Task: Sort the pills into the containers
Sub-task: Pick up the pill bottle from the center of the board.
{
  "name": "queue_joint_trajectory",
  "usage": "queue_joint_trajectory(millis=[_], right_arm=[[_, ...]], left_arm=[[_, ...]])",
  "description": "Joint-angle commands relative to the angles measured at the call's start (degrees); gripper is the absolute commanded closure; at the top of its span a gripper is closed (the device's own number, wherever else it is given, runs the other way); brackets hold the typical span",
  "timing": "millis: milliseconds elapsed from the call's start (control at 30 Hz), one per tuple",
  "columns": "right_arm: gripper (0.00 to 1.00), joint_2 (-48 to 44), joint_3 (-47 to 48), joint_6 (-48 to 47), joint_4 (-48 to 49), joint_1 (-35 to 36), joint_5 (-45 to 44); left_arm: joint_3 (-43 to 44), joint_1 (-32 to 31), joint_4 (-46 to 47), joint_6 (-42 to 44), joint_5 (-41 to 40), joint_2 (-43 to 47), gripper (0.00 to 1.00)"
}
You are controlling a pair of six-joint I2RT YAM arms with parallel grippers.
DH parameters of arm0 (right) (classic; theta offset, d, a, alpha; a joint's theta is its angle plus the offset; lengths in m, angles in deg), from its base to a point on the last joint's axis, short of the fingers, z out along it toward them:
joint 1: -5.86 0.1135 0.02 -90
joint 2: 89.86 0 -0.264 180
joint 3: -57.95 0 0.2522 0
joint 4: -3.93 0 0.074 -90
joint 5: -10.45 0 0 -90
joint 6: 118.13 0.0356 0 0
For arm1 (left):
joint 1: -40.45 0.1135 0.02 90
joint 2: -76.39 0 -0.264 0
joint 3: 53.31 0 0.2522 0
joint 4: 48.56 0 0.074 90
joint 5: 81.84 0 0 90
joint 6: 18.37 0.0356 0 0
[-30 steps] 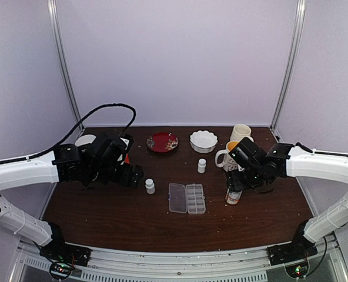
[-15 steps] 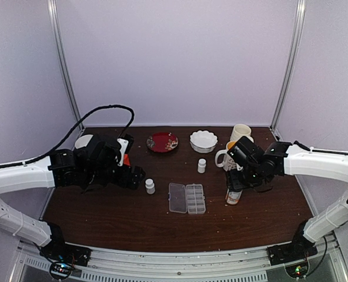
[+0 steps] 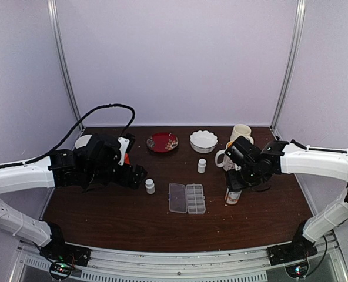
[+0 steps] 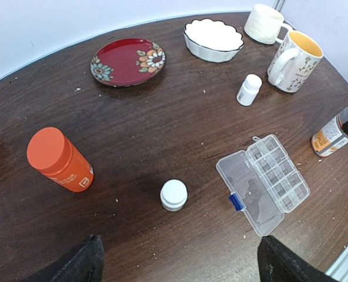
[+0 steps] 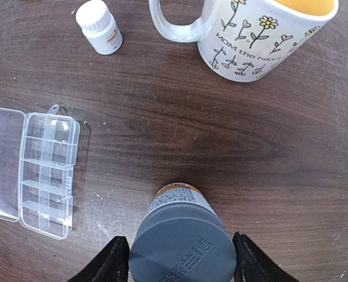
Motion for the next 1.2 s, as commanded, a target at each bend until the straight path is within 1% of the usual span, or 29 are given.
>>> queue_joint_trajectory(millis=[0, 33, 167, 267, 433, 567, 633, 700, 800, 833, 933, 1167], right_arm=[[0.34, 0.67, 1.8, -0.31, -1.0, -0.32, -1.91], [0.33, 0.72, 1.83, -0.23, -1.11, -0.3, -2.04], [0.31, 0.68, 1.81, -0.27, -1.2, -0.34, -2.21], [0.27, 0.98, 1.97, -0.2, -1.33, -0.34, -2.38], [0.27, 1.58, 1.73, -0.21, -1.26, -0.34, -2.67], [0.35, 1.69, 1.64, -0.27, -1.05, -0.34, -2.51], [0.37, 1.69, 1.63, -0.28, -0.99, -0.38, -2.52], [0.38, 1.42, 1.72, -0.27, -1.0, -0.34, -2.67], [0.35, 0.77, 1.72, -0.41, -0.95, -0.34, -2.77], [0.36, 0.59, 1.72, -0.49, -1.03, -0.34, -2.77], [0.45, -0.16, 1.89, -0.78, -1.07, -0.34, -2.61], [0.55, -3.47, 2.87, -2.34, -0.52, 0.02, 0.48]], left_arm=[[-0.09, 0.24, 2.28, 0.86, 0.12, 0.51, 0.06], [-0.15, 0.3, 2.32, 0.86, 0.11, 0.63, 0.06], [-0.37, 0.28, 2.28, 0.81, 0.22, 0.66, 0.06], [-0.37, 0.26, 2.3, 0.77, 0.13, 0.42, 0.06], [-0.52, 0.29, 2.27, 0.69, 0.13, 0.21, 0.06], [-0.55, 0.27, 2.3, 0.7, 0.14, 0.03, 0.06], [-0.55, 0.28, 2.33, 0.69, 0.21, 0.06, 0.06], [-0.55, 0.25, 2.29, 0.69, 0.2, 0.05, 0.06], [-0.55, 0.25, 2.28, 0.67, 0.29, 0.0, 0.06], [-0.55, 0.25, 2.32, 0.61, 0.35, 0.06, 0.06], [-0.63, 0.26, 2.3, 0.6, 0.65, 0.05, 0.07], [-1.98, 0.27, 4.82, 1.17, 2.53, 0.53, 0.07]])
